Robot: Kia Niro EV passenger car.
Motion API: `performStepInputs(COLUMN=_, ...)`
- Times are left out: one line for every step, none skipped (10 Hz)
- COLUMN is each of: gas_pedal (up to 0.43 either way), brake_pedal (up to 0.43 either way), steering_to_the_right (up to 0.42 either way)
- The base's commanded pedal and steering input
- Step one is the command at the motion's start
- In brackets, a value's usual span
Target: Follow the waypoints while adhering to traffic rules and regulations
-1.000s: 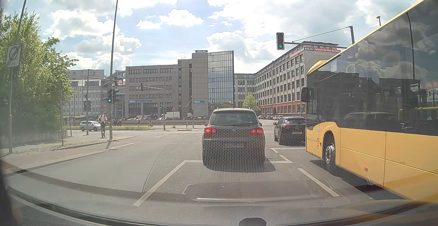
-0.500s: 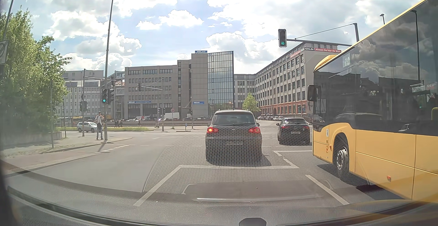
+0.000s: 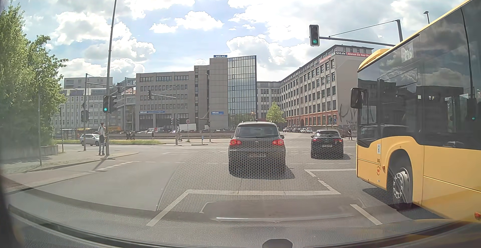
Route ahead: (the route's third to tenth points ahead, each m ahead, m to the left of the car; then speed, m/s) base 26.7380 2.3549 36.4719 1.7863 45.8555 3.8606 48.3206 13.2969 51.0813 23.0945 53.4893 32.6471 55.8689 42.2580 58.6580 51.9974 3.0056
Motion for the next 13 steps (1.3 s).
performStepInputs(gas_pedal=0.280, brake_pedal=0.018, steering_to_the_right=-0.001)
performStepInputs(gas_pedal=0.280, brake_pedal=0.024, steering_to_the_right=-0.001)
performStepInputs(gas_pedal=0.280, brake_pedal=0.018, steering_to_the_right=-0.001)
performStepInputs(gas_pedal=0.280, brake_pedal=0.018, steering_to_the_right=-0.001)
performStepInputs(gas_pedal=0.268, brake_pedal=0.018, steering_to_the_right=-0.001)
performStepInputs(gas_pedal=0.260, brake_pedal=0.018, steering_to_the_right=-0.001)
performStepInputs(gas_pedal=0.248, brake_pedal=0.018, steering_to_the_right=-0.001)
performStepInputs(gas_pedal=0.248, brake_pedal=0.018, steering_to_the_right=-0.001)
performStepInputs(gas_pedal=0.248, brake_pedal=0.024, steering_to_the_right=-0.001)
performStepInputs(gas_pedal=0.240, brake_pedal=0.018, steering_to_the_right=-0.001)
performStepInputs(gas_pedal=0.240, brake_pedal=0.018, steering_to_the_right=-0.001)
performStepInputs(gas_pedal=0.240, brake_pedal=0.024, steering_to_the_right=0.000)
performStepInputs(gas_pedal=0.240, brake_pedal=0.018, steering_to_the_right=0.001)
